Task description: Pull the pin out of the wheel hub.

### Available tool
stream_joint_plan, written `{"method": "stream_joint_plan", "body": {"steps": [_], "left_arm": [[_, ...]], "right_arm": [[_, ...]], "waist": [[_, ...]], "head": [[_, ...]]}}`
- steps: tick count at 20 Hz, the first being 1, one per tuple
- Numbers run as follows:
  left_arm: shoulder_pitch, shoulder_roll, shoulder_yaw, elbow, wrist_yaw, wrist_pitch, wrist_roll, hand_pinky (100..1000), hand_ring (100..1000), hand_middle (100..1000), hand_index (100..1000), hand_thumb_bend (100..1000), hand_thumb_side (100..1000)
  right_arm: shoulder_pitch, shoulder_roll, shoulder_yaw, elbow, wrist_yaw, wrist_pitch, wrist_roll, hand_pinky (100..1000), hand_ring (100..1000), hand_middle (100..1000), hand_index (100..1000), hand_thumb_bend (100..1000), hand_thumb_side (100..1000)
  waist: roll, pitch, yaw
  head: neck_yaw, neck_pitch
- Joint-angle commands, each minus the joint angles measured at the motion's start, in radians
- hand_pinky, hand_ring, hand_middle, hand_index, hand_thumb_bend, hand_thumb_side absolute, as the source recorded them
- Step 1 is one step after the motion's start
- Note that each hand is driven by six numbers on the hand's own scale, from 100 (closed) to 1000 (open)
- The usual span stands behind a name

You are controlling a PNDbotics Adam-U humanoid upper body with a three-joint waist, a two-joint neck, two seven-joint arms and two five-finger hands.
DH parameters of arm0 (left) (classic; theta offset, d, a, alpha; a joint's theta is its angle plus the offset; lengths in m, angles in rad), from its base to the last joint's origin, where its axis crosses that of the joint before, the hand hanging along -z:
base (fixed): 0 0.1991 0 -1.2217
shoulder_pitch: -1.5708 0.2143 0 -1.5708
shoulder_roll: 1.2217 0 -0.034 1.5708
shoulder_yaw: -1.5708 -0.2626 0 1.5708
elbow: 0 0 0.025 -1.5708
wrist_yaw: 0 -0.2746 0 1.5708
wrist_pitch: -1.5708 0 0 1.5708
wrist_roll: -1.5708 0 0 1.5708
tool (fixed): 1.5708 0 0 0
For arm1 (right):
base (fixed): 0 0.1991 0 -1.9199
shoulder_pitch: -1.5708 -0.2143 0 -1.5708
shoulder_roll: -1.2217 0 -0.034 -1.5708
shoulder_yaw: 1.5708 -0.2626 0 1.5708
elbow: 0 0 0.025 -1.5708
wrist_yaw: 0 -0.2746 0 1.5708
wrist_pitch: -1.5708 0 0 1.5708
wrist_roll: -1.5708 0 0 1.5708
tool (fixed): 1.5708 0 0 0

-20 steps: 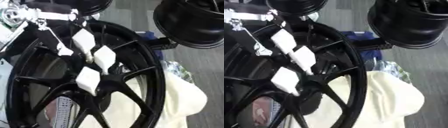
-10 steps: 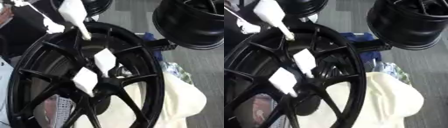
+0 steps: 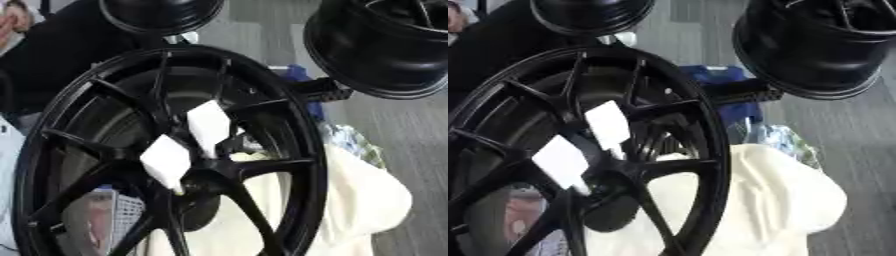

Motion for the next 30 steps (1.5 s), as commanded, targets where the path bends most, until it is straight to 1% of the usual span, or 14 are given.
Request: {"method": "stream_joint_plan", "body": {"steps": [1,4,7,11,13,14,15,16,18,21,22,30], "left_arm": [[0.042,0.079,0.069,0.064,0.026,-0.01,0.123,723,515,348,569,100,113],[0.096,0.088,0.092,0.121,0.029,-0.02,0.183,723,517,354,574,100,110],[0.129,0.083,0.097,0.153,0.02,-0.03,0.198,724,520,357,578,100,113],[0.16,0.068,0.092,0.133,0.018,-0.066,0.138,727,524,362,583,100,116],[0.175,0.065,0.09,0.118,-0.007,-0.08,0.092,762,580,442,662,100,100],[0.179,0.064,0.09,0.114,-0.025,-0.082,0.069,831,711,606,795,144,293],[0.183,0.063,0.086,0.108,-0.048,-0.088,0.039,855,761,677,843,205,409],[0.185,0.062,0.087,0.104,-0.073,-0.097,0.011,872,796,726,876,279,519],[0.184,0.057,0.092,0.102,-0.108,-0.111,-0.025,880,815,746,884,329,581],[0.181,0.055,0.099,0.109,-0.135,-0.109,-0.04,878,816,746,882,318,561],[0.179,0.055,0.1,0.112,-0.136,-0.107,-0.038,877,814,743,880,315,567],[0.18,0.05,0.099,0.113,-0.117,-0.109,-0.032,871,803,731,875,292,576]], "right_arm": [[-0.001,-0.033,-0.017,-0.012,0.011,0.037,-0.034,422,603,634,799,419,280],[0.001,-0.034,-0.019,-0.012,0.013,0.038,-0.034,423,603,634,798,420,279],[0.0,-0.034,-0.021,-0.012,0.016,0.039,-0.034,424,603,633,798,420,278],[0.0,-0.035,-0.022,-0.012,0.019,0.04,-0.034,425,603,632,798,420,278],[-0.001,-0.035,-0.022,-0.012,0.02,0.04,-0.034,425,603,632,798,421,278],[-0.001,-0.035,-0.022,-0.012,0.021,0.039,-0.034,425,603,632,798,422,278],[-0.001,-0.035,-0.022,-0.012,0.021,0.04,-0.034,425,603,632,798,422,278],[-0.002,-0.036,-0.023,-0.012,0.022,0.039,-0.034,425,604,632,798,423,277],[-0.003,-0.037,-0.023,-0.012,0.024,0.039,-0.034,426,603,631,798,423,277],[-0.003,-0.039,-0.022,-0.012,0.026,0.038,-0.034,427,603,631,798,422,277],[-0.002,-0.04,-0.022,-0.012,0.026,0.038,-0.034,428,603,630,798,422,277],[-0.002,-0.047,-0.021,-0.012,0.034,0.041,-0.034,430,604,629,797,423,277]], "waist": [[0.0,-0.018,0.004],[-0.003,-0.017,0.009],[-0.005,-0.017,0.013],[-0.007,-0.018,0.016],[-0.007,-0.018,0.017],[-0.007,-0.019,0.017],[-0.007,-0.019,0.018],[-0.007,-0.019,0.018],[-0.007,-0.02,0.021],[-0.006,-0.022,0.022],[-0.005,-0.022,0.023],[-0.005,-0.028,0.027]], "head": [[-0.009,-0.003],[-0.013,-0.004],[-0.013,-0.005],[-0.013,-0.006],[-0.013,-0.006],[-0.013,-0.006],[-0.013,-0.005],[-0.013,-0.005],[-0.014,-0.004],[-0.014,-0.003],[-0.015,-0.003],[-0.014,0.0]]}}
